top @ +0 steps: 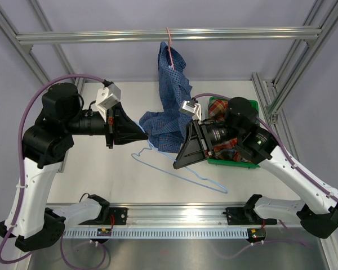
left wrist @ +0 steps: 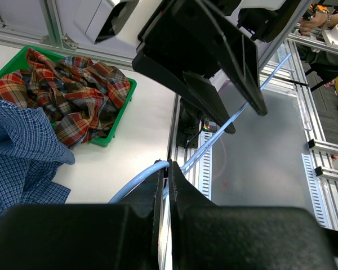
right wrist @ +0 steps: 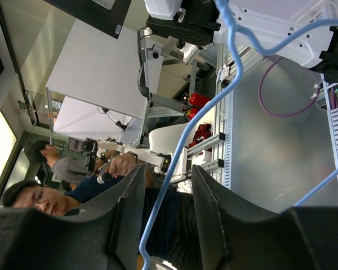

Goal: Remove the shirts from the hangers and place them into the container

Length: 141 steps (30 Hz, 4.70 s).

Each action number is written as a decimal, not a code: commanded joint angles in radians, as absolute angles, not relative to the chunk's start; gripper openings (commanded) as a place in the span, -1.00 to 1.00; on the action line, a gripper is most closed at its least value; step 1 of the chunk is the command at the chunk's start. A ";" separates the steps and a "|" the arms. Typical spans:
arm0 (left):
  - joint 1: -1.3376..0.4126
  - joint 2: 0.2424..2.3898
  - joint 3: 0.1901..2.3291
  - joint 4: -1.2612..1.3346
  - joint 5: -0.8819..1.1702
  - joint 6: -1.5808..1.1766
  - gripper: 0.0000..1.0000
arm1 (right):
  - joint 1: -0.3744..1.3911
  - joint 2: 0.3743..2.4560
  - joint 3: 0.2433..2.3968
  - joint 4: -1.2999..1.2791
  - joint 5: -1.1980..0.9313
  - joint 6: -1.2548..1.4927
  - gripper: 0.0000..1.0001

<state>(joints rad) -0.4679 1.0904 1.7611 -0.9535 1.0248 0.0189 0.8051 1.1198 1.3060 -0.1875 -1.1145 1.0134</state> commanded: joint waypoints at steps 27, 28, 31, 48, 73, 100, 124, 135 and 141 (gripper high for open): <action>-0.474 1.054 1.733 -0.813 1.002 -0.067 -0.35 | 0.847 1.120 1.405 -0.249 -1.049 0.965 -1.00; -0.472 1.049 1.732 -0.807 1.000 -0.069 -0.12 | 0.847 1.118 1.408 -0.245 -1.051 0.965 -1.00; -0.474 1.039 1.721 -0.795 1.006 -0.071 0.35 | 0.848 1.118 1.414 -0.252 -1.046 0.965 -1.00; -0.472 0.850 1.732 -0.821 0.018 -0.205 0.98 | 0.850 1.103 1.394 -0.347 -0.887 0.867 -1.00; -0.472 0.735 1.408 -0.798 -0.986 -0.333 0.98 | 0.767 2.212 2.667 -0.535 -0.406 0.630 -1.00; -0.472 0.704 1.258 -0.704 -0.844 -0.350 0.98 | 0.870 2.069 2.397 -0.143 -0.192 0.322 -1.00; -0.472 0.677 1.285 -0.704 -0.818 -0.308 0.98 | 0.801 2.166 2.409 -0.095 0.031 0.471 -1.00; -0.472 0.678 1.289 -0.704 -0.811 -0.307 0.98 | 0.807 2.149 2.324 -0.046 0.097 0.494 -1.00; -0.471 0.673 1.284 -0.698 -0.808 -0.307 0.98 | 0.813 2.148 2.312 -0.060 0.110 0.506 -1.00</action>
<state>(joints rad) -0.4732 0.6796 1.2572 -0.7528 -0.8185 -0.3107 0.8257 2.1674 2.3180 -0.1234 -0.0051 0.4751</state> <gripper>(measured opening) 0.988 0.031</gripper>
